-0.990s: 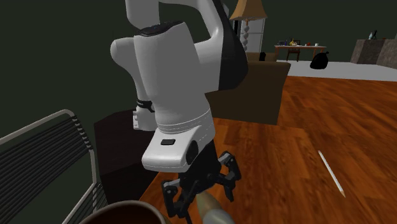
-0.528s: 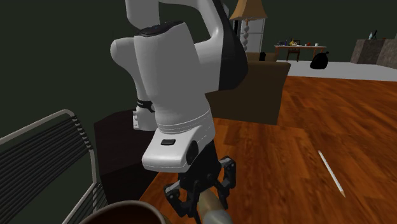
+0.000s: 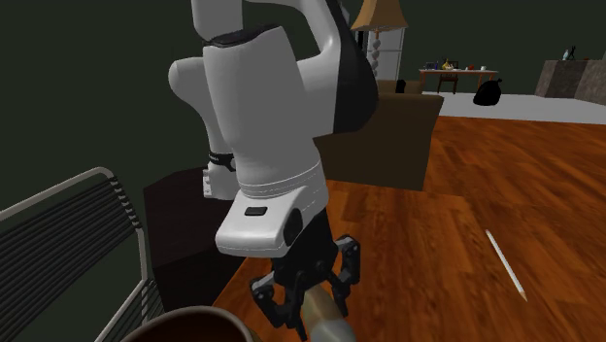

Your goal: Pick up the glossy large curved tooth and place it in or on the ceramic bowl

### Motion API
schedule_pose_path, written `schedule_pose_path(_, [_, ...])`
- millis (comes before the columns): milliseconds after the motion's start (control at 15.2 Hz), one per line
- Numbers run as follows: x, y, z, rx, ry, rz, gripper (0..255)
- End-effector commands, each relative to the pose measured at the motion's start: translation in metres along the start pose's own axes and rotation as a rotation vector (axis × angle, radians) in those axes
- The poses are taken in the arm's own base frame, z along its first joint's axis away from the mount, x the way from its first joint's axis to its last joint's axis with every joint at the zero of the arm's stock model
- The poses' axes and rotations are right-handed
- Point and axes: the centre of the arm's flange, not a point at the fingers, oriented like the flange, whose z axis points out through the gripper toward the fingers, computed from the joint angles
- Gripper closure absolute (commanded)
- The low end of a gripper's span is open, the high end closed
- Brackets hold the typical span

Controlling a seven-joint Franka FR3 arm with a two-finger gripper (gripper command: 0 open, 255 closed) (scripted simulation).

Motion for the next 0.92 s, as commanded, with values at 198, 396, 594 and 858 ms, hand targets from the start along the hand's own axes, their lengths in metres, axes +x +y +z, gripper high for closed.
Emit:
schedule_pose_path(198, [0.004, -0.005, -0.025, 0.0, 0.0, 0.0, 255])
schedule_pose_path(396, [0.006, -0.008, -0.04, 0.0, 0.0, 0.0, 255])
schedule_pose_path(594, [0.008, -0.011, -0.056, 0.0, 0.0, 0.0, 255])
schedule_pose_path(858, [0.011, -0.015, -0.076, 0.0, 0.0, 0.0, 255])
